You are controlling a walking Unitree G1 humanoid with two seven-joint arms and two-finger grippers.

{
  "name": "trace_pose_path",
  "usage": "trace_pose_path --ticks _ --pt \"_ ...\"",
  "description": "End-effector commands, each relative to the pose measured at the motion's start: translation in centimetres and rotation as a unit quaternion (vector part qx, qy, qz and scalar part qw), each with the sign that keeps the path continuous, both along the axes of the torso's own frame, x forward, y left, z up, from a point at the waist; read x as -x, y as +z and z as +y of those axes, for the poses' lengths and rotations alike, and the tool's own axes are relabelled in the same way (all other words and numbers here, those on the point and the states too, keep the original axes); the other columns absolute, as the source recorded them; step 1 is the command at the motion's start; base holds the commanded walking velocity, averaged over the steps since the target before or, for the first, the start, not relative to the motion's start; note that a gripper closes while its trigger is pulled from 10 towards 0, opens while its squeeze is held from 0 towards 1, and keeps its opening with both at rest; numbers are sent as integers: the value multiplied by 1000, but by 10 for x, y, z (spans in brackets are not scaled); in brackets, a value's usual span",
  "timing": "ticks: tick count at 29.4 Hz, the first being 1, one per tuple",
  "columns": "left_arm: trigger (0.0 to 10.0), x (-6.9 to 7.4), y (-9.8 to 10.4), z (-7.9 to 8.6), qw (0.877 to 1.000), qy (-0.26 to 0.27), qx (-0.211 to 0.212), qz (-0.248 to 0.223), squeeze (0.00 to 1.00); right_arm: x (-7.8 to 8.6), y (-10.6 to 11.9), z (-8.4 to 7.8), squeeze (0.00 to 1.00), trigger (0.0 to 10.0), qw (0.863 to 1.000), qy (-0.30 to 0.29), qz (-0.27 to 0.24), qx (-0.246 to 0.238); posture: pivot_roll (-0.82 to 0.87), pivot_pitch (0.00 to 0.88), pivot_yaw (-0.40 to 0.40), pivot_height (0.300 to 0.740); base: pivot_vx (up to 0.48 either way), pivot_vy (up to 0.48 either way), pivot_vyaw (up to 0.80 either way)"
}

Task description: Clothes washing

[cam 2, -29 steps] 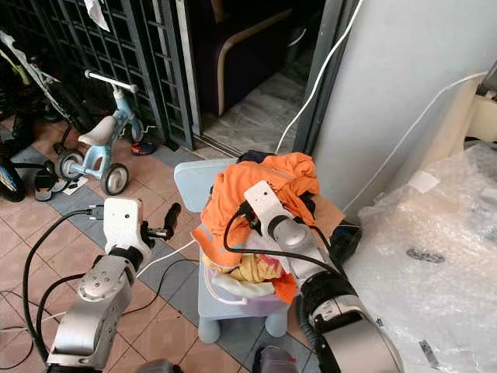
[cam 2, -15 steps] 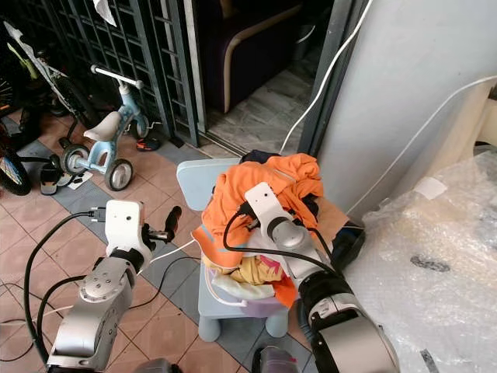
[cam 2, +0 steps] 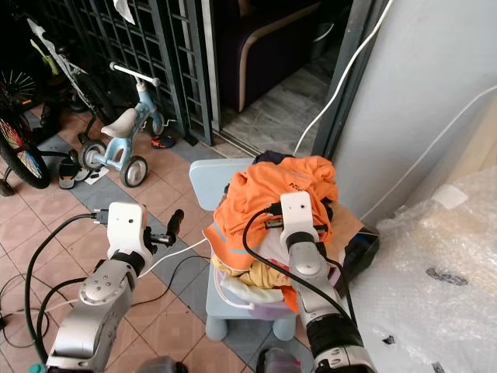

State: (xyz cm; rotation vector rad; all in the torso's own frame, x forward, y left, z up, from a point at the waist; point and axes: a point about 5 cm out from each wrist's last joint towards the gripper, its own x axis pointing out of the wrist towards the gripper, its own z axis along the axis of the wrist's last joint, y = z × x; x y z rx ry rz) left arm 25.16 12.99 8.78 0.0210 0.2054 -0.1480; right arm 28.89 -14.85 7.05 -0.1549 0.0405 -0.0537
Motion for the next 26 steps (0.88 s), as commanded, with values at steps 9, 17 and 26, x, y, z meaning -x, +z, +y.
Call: trace_pose_path --ticks 9,17,26 --pt "10000 -6 9 3 1000 -13 -8 -17 0 52 43 -25 0 0 998 1 -55 4 -28 42 39 740 0 0 0" --pt "10000 -4 3 -10 1000 -19 12 -8 0 84 28 -30 0 0 999 -9 -11 -39 -59 37 43 740 0 0 0" --pt "10000 -17 12 -5 999 -6 11 -30 0 40 67 5 0 0 993 70 -50 -86 -60 36 25 740 0 0 0"
